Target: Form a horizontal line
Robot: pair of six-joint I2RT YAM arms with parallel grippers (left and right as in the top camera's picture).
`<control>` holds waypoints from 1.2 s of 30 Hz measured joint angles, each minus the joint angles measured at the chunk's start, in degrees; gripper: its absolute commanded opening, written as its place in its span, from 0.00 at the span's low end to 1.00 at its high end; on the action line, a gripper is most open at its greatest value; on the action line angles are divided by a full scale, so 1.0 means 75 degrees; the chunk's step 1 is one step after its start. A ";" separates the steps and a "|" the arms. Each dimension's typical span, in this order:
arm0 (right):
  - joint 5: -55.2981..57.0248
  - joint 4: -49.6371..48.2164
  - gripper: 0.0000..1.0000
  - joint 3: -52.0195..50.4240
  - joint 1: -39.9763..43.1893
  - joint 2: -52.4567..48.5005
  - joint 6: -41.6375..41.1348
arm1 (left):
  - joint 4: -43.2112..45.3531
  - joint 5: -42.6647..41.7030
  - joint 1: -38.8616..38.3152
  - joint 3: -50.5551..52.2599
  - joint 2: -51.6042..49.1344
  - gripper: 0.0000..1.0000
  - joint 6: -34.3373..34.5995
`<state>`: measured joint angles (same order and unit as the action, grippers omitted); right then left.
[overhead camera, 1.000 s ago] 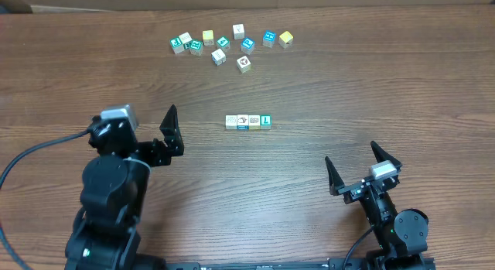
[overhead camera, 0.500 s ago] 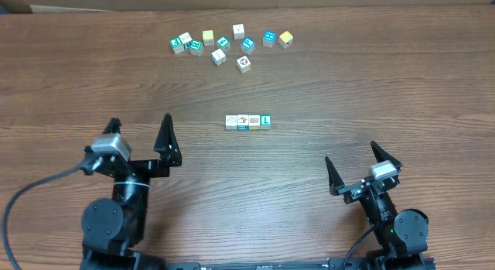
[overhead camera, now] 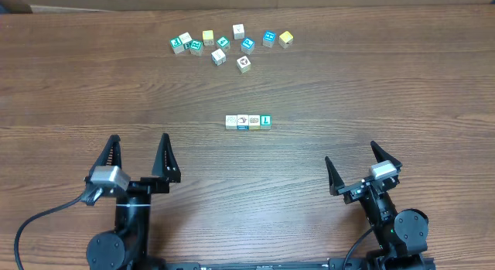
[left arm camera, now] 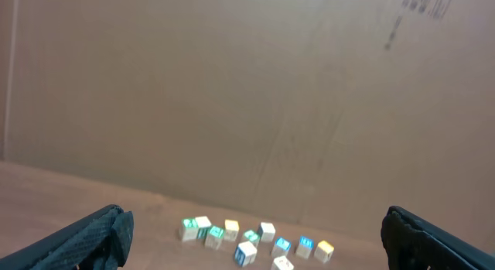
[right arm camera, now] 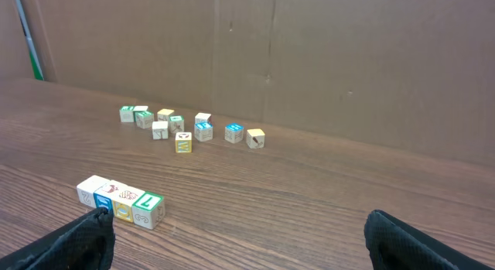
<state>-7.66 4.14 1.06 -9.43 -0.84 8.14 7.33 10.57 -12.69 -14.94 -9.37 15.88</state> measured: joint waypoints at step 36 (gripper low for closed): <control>-0.0003 0.0003 1.00 0.0000 0.0000 0.0000 0.0006 | -0.1431 0.0000 -0.0015 0.1923 0.1131 1.00 0.0000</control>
<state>-7.68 4.16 1.06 -9.43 -0.84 8.19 -3.40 10.57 -12.80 -0.51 -0.89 15.88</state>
